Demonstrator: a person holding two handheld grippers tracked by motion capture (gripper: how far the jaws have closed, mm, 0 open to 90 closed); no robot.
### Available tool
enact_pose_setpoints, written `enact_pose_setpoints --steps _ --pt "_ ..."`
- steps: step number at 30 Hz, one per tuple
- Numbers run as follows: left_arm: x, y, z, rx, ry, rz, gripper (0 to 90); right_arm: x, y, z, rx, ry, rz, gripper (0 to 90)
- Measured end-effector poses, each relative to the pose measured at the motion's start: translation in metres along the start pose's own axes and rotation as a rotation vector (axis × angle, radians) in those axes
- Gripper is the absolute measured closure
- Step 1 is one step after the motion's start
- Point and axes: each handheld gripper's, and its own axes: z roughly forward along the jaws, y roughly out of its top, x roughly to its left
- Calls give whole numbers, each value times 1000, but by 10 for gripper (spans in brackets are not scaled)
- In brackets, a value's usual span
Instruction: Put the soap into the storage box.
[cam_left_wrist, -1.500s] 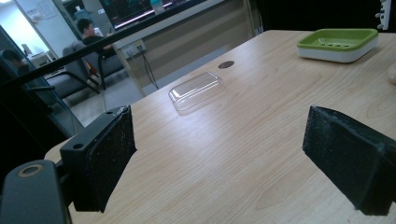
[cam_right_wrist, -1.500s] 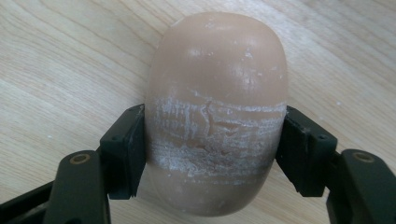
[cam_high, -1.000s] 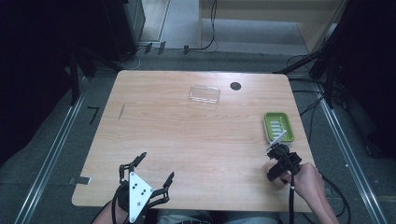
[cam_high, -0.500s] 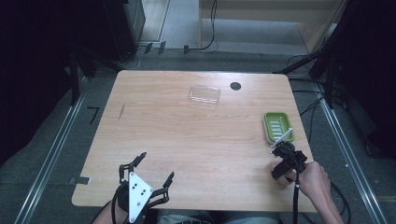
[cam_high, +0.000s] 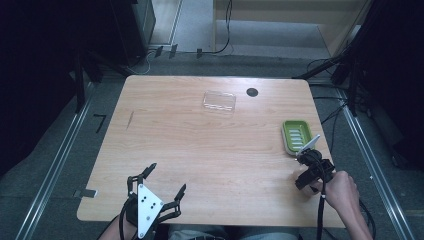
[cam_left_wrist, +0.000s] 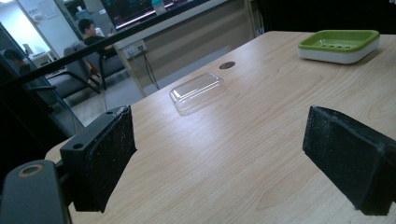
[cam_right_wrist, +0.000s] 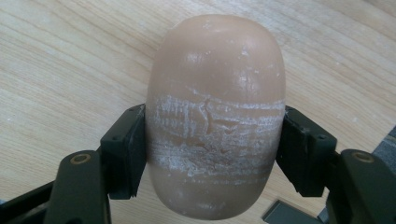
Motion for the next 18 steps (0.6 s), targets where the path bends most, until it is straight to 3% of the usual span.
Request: enact_pose_setpoints --steps 18 --pt "1 0 0 2 1 -10 99 -10 4 -11 -25 0 25 333"
